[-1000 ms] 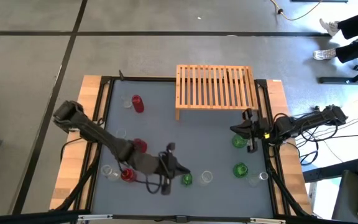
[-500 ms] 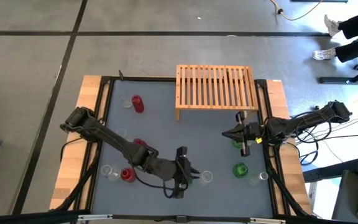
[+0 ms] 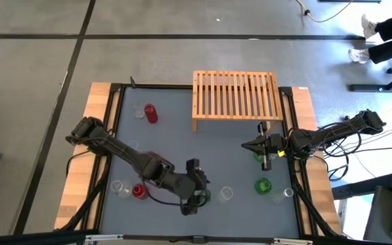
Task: Sort vases onto shelf
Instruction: Put the bottom left green vase on the shelf
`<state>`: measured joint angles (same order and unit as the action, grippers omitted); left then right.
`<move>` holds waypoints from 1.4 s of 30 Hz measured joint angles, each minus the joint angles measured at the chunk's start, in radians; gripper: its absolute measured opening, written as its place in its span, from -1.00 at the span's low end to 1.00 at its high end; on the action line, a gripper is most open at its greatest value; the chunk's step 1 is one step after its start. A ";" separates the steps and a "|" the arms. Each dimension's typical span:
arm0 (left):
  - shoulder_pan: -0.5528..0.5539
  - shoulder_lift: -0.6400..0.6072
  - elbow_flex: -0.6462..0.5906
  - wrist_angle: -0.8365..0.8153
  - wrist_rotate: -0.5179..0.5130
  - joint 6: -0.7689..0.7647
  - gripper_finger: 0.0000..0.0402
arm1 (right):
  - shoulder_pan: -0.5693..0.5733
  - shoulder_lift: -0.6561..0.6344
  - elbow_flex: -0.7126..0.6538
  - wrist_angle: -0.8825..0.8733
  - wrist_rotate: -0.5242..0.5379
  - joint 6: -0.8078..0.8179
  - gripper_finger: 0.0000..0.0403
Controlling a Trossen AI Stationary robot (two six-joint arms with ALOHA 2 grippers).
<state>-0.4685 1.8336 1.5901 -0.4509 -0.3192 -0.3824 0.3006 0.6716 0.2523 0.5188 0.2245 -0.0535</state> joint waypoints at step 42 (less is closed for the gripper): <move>-0.027 0.111 -0.478 0.735 -0.087 -0.033 0.11 | 0.000 0.000 -0.001 -0.021 0.010 -0.005 -1.00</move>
<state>-0.4953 1.9450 1.1122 0.2836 -0.4063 -0.4152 0.3004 0.6712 0.2516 0.4976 0.2348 -0.0582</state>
